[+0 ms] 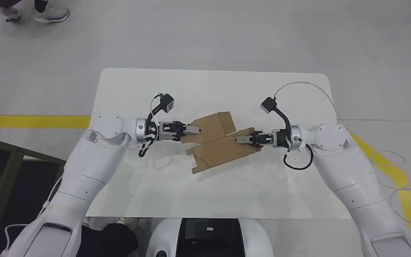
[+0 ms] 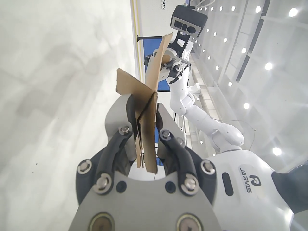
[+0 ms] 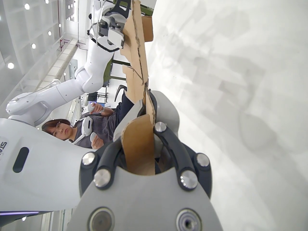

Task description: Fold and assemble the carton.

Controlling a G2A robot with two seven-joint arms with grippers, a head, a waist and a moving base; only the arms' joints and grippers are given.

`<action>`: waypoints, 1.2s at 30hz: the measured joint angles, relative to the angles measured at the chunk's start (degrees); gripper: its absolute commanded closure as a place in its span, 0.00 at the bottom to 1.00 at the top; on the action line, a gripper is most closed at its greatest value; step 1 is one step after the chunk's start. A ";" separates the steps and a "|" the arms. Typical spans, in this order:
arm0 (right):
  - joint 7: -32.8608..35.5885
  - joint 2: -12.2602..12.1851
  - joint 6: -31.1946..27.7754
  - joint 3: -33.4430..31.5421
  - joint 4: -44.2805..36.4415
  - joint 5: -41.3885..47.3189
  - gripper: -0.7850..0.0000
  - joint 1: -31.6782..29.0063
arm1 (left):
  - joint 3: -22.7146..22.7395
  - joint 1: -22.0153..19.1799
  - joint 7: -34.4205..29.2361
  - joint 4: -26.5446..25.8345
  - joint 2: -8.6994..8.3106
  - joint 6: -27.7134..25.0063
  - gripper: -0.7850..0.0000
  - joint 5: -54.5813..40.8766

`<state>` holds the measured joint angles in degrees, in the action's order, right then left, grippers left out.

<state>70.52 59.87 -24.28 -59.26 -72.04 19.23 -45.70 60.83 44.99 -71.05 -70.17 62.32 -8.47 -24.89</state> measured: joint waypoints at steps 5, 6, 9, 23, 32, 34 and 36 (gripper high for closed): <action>-0.25 0.00 0.06 -0.02 -0.09 -0.21 0.00 -0.04 | 0.03 -0.01 0.01 0.02 -0.02 0.24 1.00 0.13; -0.38 0.00 0.12 -0.04 -0.07 -0.23 0.00 -0.08 | 0.07 -0.01 0.01 0.01 -0.02 0.23 1.00 0.12; -1.01 -0.07 0.35 -0.34 0.48 -0.57 0.00 -0.24 | 0.25 0.07 0.01 -0.07 -0.07 0.07 1.00 0.04; -6.96 -2.04 -3.29 -8.87 -3.91 0.72 0.00 -5.17 | 0.95 1.49 0.49 -3.91 -0.62 -1.20 1.00 3.42; -3.27 -2.04 -1.52 -7.41 -2.12 1.28 0.00 -5.84 | 1.66 2.23 1.90 -4.52 -0.75 -1.41 1.00 2.80; -2.26 -1.86 -1.83 -6.73 -1.54 2.04 0.00 -5.37 | 1.87 2.35 1.97 -4.53 -0.80 -1.48 1.00 2.69; -0.66 -1.68 -2.39 -5.91 -1.14 3.03 0.04 -4.85 | 1.98 2.45 2.01 -4.53 -0.84 -1.47 1.00 2.66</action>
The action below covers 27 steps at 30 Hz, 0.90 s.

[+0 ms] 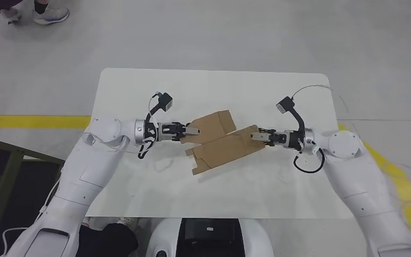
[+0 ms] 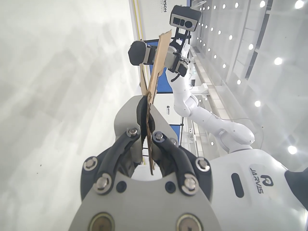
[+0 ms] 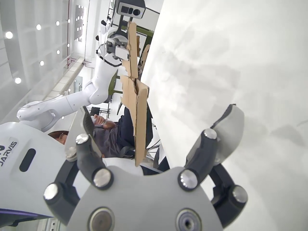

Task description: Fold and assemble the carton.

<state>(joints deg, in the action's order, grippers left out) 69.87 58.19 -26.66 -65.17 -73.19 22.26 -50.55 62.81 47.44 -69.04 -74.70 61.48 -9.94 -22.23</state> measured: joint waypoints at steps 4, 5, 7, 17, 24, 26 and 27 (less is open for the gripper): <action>2.05 0.23 -0.61 1.18 0.52 0.26 0.75 0.82 | -0.23 -0.04 -0.23 0.00 0.01 0.17 1.00 0.14; 2.15 0.27 -0.67 1.35 0.72 0.21 0.85 1.01 | -0.38 -0.10 -0.34 -0.01 0.03 0.20 1.00 0.24; 2.20 0.31 -0.70 1.52 1.00 0.08 1.00 1.28 | -0.53 -0.22 -0.40 0.01 0.05 0.18 1.00 0.39; 2.41 0.41 -0.59 2.04 1.53 -0.15 1.00 1.93 | -0.81 -0.52 -0.49 0.24 0.10 0.15 1.00 0.38; 2.17 0.40 -0.55 2.09 1.12 -0.39 1.00 2.07 | -0.69 -0.66 -0.51 0.29 0.06 0.11 0.67 0.36; 1.92 0.37 -0.47 2.02 1.07 -0.70 1.00 2.09 | -0.63 -0.63 -0.51 0.22 0.04 0.15 0.64 0.36; 1.80 0.35 -0.41 1.98 1.07 -0.82 1.00 2.09 | -0.61 -0.62 -0.59 0.19 0.02 0.16 0.64 0.36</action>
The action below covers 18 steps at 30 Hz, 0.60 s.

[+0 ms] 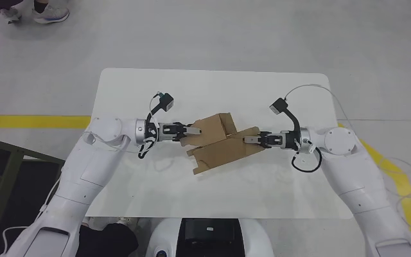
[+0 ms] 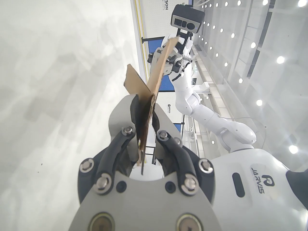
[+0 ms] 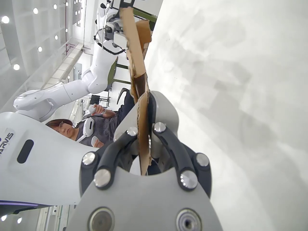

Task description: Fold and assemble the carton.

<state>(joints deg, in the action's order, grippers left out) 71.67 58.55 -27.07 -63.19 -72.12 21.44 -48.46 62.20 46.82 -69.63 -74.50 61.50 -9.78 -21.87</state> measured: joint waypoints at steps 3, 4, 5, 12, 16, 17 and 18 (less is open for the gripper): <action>-0.27 -0.04 0.16 -0.09 -0.10 -0.29 1.00 -0.04 | 0.05 0.00 -0.18 0.03 -0.03 0.07 0.65 -0.10; -0.31 -0.05 0.17 -0.10 -0.15 -0.33 1.00 -0.07 | 0.05 0.00 -0.20 0.06 -0.03 0.08 0.67 -0.15; -0.33 -0.06 0.18 -0.11 -0.19 -0.34 1.00 -0.09 | 0.05 -0.01 -0.22 0.10 -0.03 0.11 0.73 -0.23; -0.92 -0.11 0.43 -0.10 -0.02 -0.98 1.00 -0.11 | 0.19 -0.05 -0.31 0.28 -0.08 -0.12 0.93 -0.36; -1.65 -0.12 0.85 -0.04 0.24 -1.82 1.00 -0.08 | 0.48 0.10 -0.33 0.18 -0.18 -0.13 0.93 -0.37; -1.88 -0.12 0.98 0.00 0.27 -2.03 1.00 -0.08 | 0.54 0.15 -0.37 0.10 -0.20 -0.10 0.93 -0.38; -2.03 -0.12 1.04 0.02 0.27 -2.17 1.00 -0.08 | 0.59 0.19 -0.40 0.03 -0.22 -0.10 0.95 -0.40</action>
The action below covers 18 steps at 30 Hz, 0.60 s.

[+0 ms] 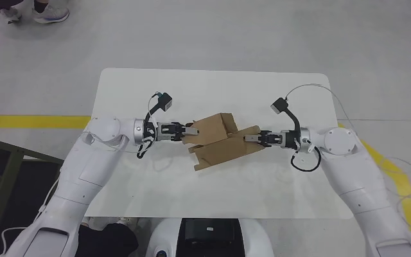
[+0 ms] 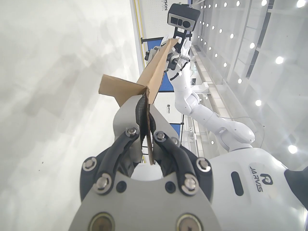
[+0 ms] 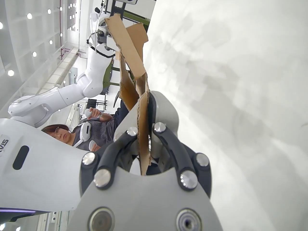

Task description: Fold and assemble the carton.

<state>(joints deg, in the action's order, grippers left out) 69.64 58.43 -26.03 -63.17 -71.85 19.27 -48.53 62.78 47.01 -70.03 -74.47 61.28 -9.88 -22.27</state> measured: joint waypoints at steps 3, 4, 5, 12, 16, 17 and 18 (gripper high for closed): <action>-0.24 0.01 0.21 0.09 -0.07 -0.12 0.91 -0.01 | 0.10 0.12 -0.04 -0.16 -0.05 -0.02 1.00 -0.04; -0.22 0.02 0.25 0.11 -0.10 -0.12 0.55 0.00 | 0.12 0.15 -0.04 -0.19 -0.06 -0.02 1.00 -0.04; -0.22 0.02 0.29 0.14 -0.11 -0.12 0.00 0.01 | 0.13 0.18 -0.04 -0.25 -0.07 0.00 1.00 -0.04; -1.48 -0.08 0.47 -0.56 0.19 0.03 0.00 -0.05 | 0.17 0.39 0.08 -0.59 -0.13 0.00 1.00 -0.07; -4.44 -0.64 -0.30 -3.30 0.38 -0.78 0.00 -0.46 | 0.16 0.45 -0.02 -0.68 -0.16 -0.04 1.00 -0.04; -5.51 -0.83 -0.78 -4.33 -0.05 -0.77 0.00 -0.79 | 0.16 0.47 -0.05 -0.72 -0.17 -0.09 1.00 0.02; -6.31 -0.96 -1.19 -5.09 -0.57 -0.55 0.00 -1.14 | 0.17 0.50 -0.07 -0.78 -0.18 -0.15 1.00 0.04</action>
<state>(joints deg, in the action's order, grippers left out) 63.34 57.47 -27.22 -68.26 -72.42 18.72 -49.68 62.96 47.51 -70.09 -75.26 61.09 -10.03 -22.23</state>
